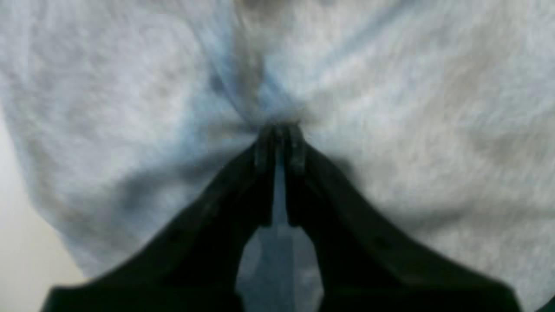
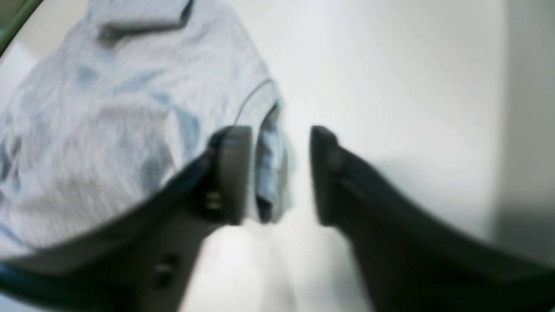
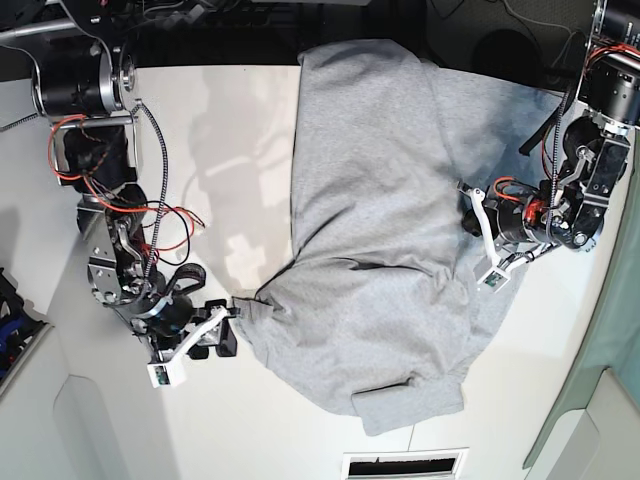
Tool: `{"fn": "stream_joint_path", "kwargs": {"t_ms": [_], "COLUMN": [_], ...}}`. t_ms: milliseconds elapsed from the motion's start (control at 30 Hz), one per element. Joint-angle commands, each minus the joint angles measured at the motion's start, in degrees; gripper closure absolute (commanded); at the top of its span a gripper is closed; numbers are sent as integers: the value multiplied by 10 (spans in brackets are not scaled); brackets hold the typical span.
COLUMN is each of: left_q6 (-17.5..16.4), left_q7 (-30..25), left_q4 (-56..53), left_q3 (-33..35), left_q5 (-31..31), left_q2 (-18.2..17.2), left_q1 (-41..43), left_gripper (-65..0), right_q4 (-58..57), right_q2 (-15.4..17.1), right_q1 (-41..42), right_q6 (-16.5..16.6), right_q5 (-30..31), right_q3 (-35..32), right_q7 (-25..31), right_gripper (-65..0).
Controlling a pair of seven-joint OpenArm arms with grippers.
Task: Layout the t-shirt on the table in an organized manner, then fold the t-shirt properly
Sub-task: 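Grasp the shirt sides with both grippers and pull them apart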
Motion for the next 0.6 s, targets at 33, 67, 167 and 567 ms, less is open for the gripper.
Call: {"fn": "stream_joint_path", "kwargs": {"t_ms": [33, 67, 167, 567], "left_q6": [0, 0, 0, 0], "left_q7": [-7, -7, -7, -16], "left_q4": [9, 9, 9, 7], "left_q3": [-4, -4, -4, -4], "left_q5": [-5, -5, -5, 12], "left_q2": [-9, -9, -9, -8], "left_q1": [11, 21, 46, 67], "left_gripper": [-56, -56, -56, -56], "right_q4": [-30, -46, -89, -127], "right_q2": [-12, -19, -35, -32], "right_q1": [26, 29, 34, 34], "right_q6": [-5, -5, -4, 7], "right_q5": [-14, -28, -57, -125], "right_q3": [1, 1, -3, -73], "right_q7": [37, 49, 71, 171], "right_gripper": [-319, -319, -319, 0]}}
